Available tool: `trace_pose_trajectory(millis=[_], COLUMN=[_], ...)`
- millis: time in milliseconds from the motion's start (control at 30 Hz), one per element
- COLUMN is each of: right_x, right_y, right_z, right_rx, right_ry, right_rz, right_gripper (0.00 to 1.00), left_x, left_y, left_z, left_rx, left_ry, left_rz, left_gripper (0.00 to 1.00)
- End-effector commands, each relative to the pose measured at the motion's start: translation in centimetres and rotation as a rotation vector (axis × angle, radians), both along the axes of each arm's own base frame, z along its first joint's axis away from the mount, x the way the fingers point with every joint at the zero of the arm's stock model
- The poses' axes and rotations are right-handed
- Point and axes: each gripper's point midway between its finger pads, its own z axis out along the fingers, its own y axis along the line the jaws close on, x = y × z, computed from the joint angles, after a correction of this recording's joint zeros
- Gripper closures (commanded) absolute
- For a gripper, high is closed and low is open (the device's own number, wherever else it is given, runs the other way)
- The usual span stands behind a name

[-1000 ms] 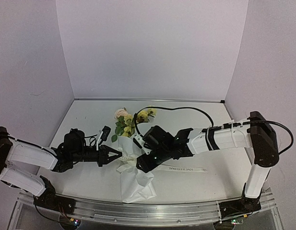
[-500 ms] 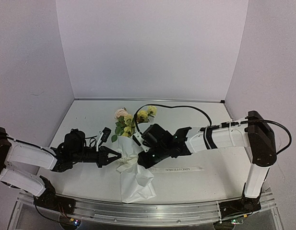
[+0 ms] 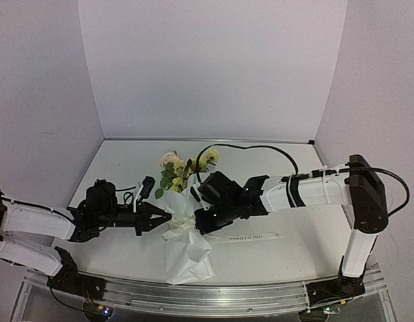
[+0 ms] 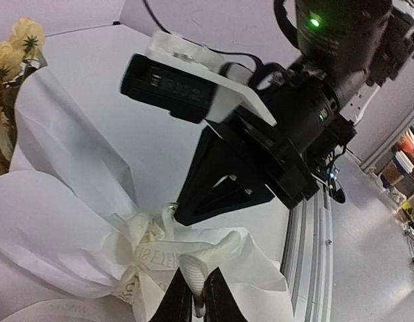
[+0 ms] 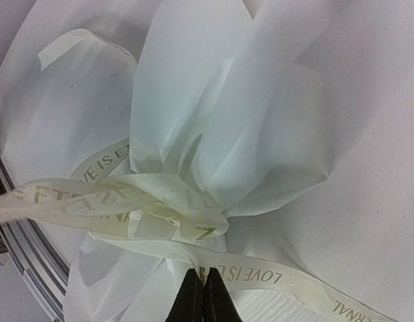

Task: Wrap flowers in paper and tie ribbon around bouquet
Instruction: Cross the ribbon over the folded bouquet.

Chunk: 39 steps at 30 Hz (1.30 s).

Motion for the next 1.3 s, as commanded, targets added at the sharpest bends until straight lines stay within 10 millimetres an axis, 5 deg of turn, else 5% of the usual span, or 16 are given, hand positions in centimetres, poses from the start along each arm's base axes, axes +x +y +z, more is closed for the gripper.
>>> trace_pose_trajectory(millis=[0, 167, 400, 933, 1267], right_x=[-0.1, -0.6, -1.0, -1.5, -2.8], right_y=[0.3, 0.5, 0.2, 0.5, 1.5], right_z=[2.4, 2.5, 2.5, 3.0, 3.1], right_rx=[0.044, 0.051, 0.036, 0.033, 0.035], right_ry=[0.044, 0.084, 0.106, 0.135, 0.170], right_rz=[-0.058, -0.061, -0.050, -0.030, 0.000], right_gripper=[1.00, 1.00, 1.00, 1.00, 1.00], left_x=[-1.3, -2.6, -3.5, -4.7, 2.4], left_y=[-1.6, -3.0, -3.8, 0.8, 4.6], left_z=[0.4, -1.8, -2.9, 2.4, 8.0], left_rx=[0.051, 0.152, 0.248, -0.003, -0.100], left_ry=[-0.092, -0.104, -0.112, 0.007, -0.065], left_rz=[-0.096, -0.136, -0.137, 0.060, 0.511], left_gripper=[0.91, 0.89, 0.73, 0.50, 0.55])
